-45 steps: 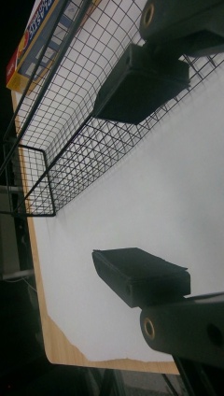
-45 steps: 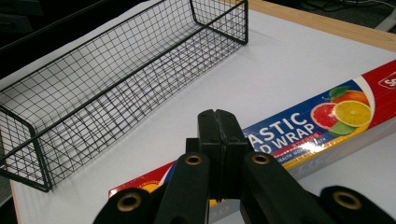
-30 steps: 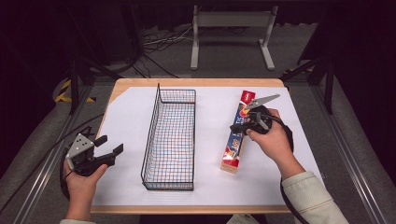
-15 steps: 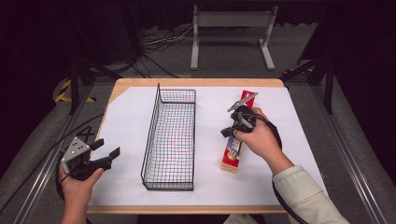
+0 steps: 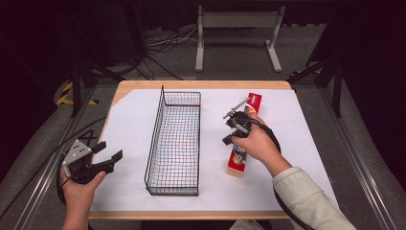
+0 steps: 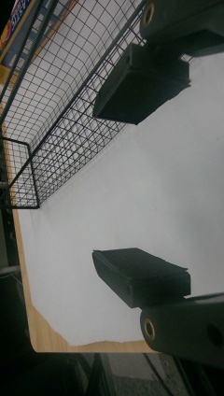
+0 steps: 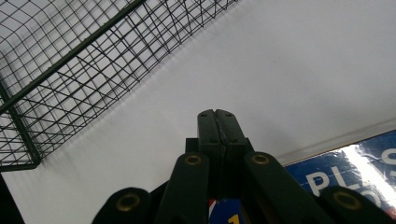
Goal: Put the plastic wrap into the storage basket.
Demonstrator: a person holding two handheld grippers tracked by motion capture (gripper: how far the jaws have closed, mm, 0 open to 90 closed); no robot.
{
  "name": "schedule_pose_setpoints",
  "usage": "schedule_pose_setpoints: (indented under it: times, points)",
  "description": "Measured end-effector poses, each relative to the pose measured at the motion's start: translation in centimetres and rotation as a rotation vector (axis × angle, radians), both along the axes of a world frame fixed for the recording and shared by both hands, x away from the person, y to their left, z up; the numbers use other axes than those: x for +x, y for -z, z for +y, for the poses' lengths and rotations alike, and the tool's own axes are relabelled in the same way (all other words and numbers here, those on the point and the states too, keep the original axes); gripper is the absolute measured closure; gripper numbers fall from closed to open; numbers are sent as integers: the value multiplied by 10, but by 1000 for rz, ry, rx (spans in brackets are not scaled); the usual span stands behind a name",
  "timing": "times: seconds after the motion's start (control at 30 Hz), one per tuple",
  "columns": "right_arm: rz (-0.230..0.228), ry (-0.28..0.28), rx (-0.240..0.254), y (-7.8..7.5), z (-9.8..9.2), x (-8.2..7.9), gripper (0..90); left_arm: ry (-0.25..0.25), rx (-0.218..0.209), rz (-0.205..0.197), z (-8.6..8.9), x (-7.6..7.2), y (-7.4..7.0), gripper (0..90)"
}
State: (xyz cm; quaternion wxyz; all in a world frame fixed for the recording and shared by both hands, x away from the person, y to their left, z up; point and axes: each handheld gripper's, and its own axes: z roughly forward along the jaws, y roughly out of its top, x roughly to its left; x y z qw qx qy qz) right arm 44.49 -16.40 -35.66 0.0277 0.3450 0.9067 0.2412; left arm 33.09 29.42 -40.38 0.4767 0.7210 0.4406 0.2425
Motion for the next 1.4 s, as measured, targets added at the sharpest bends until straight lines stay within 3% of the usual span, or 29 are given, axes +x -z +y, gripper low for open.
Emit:
schedule_pose_setpoints:
  times: [0.7, 1.13, 1.4]
  points:
    - [104, -67, -129, 39, 19, -2, 900, 1, 5, 10, 0, 2, 1, 270]
    - [146, -73, -168, 40, 22, -6, 900, 6, 1, 8, -1, 5, 0, 270]
    - [196, -82, -234, 39, 21, -14, 900, 3, -5, 7, -1, 5, -1, 269]
